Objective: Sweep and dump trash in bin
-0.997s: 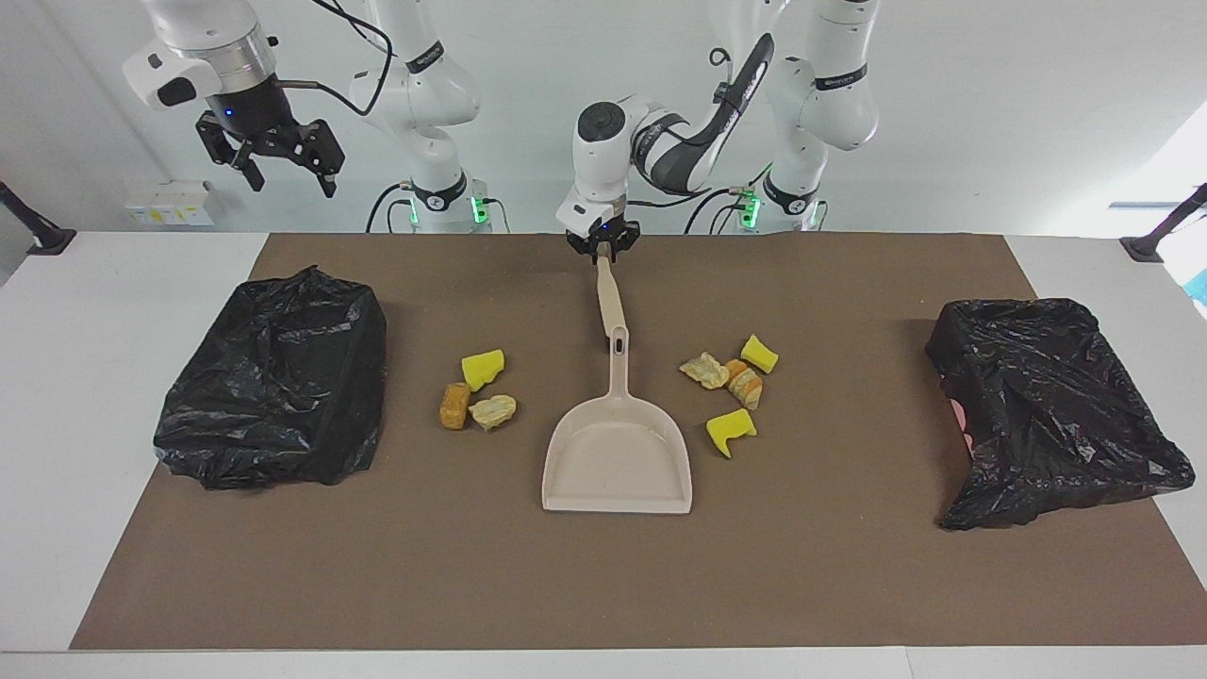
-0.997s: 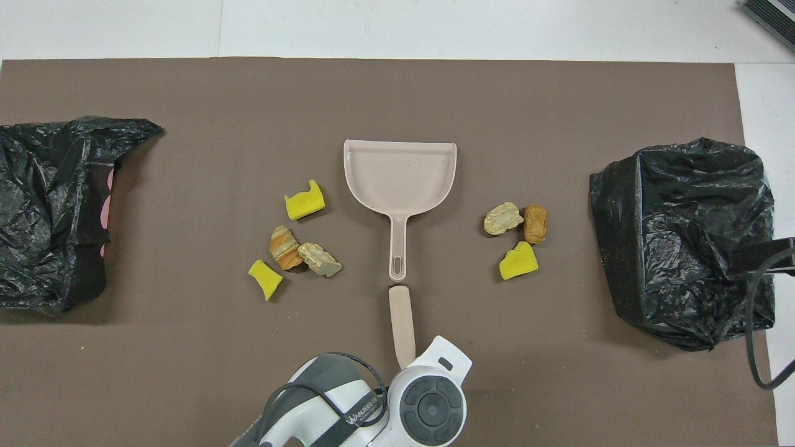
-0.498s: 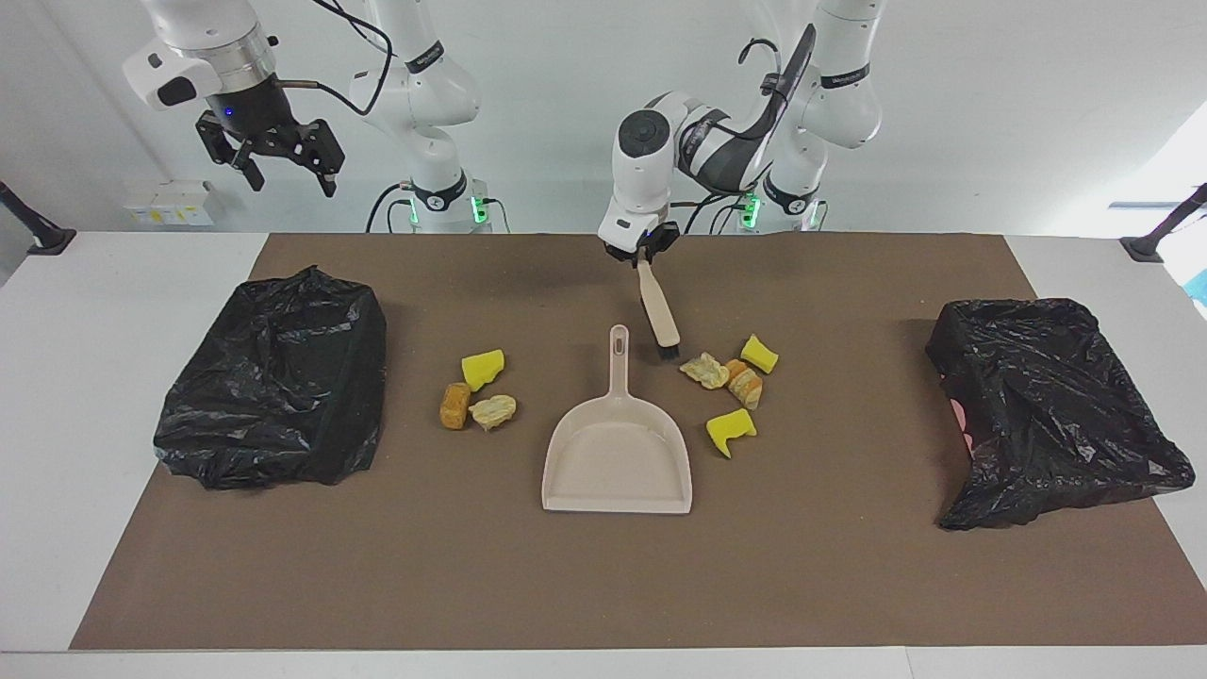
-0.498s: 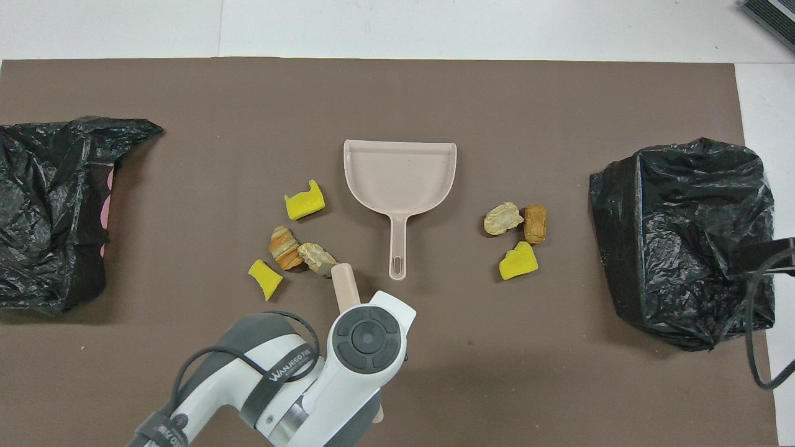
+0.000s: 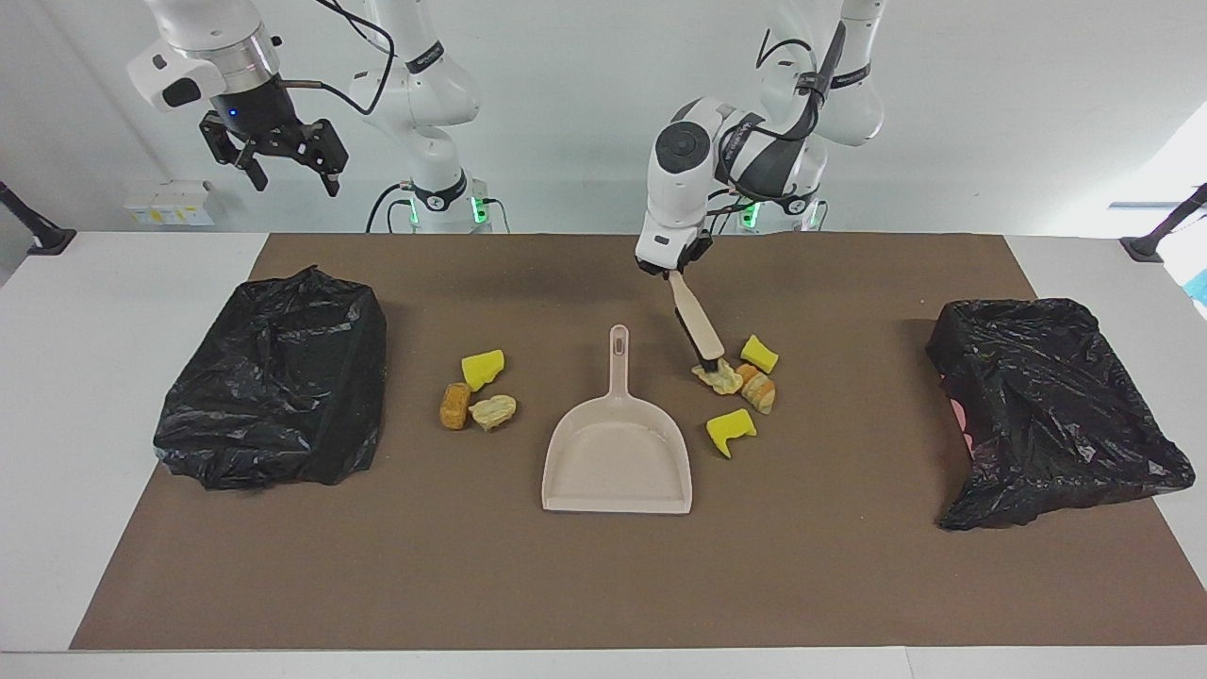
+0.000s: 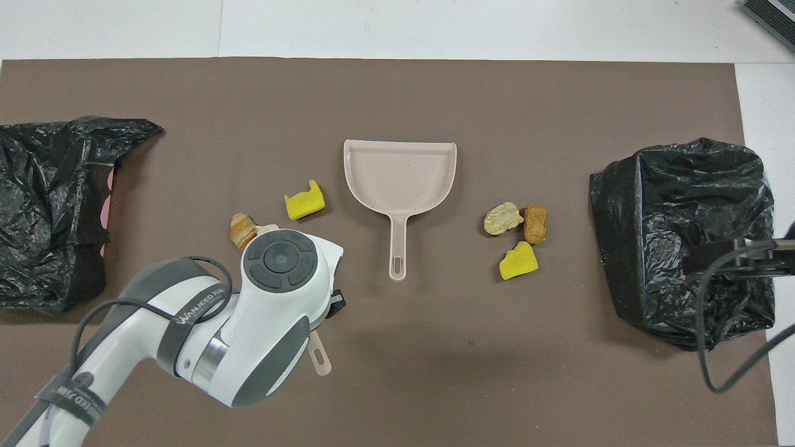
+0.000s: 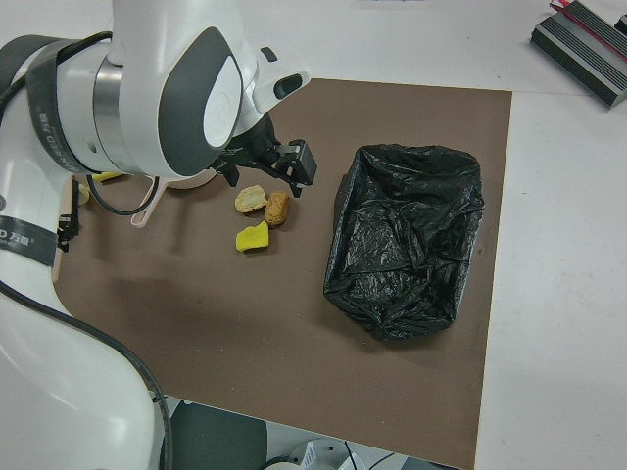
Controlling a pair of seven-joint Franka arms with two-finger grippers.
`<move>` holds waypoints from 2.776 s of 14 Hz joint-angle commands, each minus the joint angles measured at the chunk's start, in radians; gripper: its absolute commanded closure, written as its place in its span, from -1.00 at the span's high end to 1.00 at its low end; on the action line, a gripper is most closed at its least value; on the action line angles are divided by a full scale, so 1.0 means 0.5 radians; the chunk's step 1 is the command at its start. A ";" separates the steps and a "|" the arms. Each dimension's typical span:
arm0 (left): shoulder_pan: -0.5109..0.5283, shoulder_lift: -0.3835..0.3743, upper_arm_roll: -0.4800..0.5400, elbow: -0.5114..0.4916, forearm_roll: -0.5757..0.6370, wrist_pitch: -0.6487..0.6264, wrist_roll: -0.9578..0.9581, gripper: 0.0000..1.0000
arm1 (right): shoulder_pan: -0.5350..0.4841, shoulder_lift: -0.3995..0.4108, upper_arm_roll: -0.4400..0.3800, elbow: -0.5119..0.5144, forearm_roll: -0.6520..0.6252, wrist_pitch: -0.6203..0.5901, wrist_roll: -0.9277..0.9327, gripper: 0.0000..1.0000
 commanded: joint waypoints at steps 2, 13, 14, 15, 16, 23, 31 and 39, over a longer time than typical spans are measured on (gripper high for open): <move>0.214 -0.036 -0.020 0.074 0.120 -0.073 -0.110 -1.00 | 0.307 0.265 0.027 -0.035 0.025 0.285 0.410 1.00; 0.938 -0.104 -0.024 0.026 0.110 0.116 0.773 -1.00 | 0.911 1.075 0.027 0.057 0.237 1.212 1.298 1.00; 0.984 -0.091 -0.024 0.023 0.110 0.126 0.898 -1.00 | 0.921 1.121 0.027 0.051 0.234 1.261 1.295 1.00; 1.027 -0.085 -0.024 0.014 0.110 0.129 1.015 -1.00 | 0.927 1.152 0.030 0.045 0.231 1.292 1.286 1.00; 1.064 -0.085 -0.024 -0.008 0.110 0.135 1.132 -1.00 | 0.927 1.174 0.030 0.041 0.231 1.296 1.264 1.00; 1.159 -0.085 -0.024 -0.164 0.101 0.190 1.848 -1.00 | 0.979 1.183 0.055 -0.048 0.234 1.290 1.123 -0.04; 1.040 -0.131 -0.033 -0.431 0.089 0.429 1.805 -1.00 | 0.937 1.107 0.052 -0.035 0.234 1.235 0.606 -1.00; 0.877 -0.189 -0.039 -0.517 0.080 0.467 1.400 -1.00 | 0.884 0.775 0.052 -0.415 -0.076 1.144 -0.724 -1.00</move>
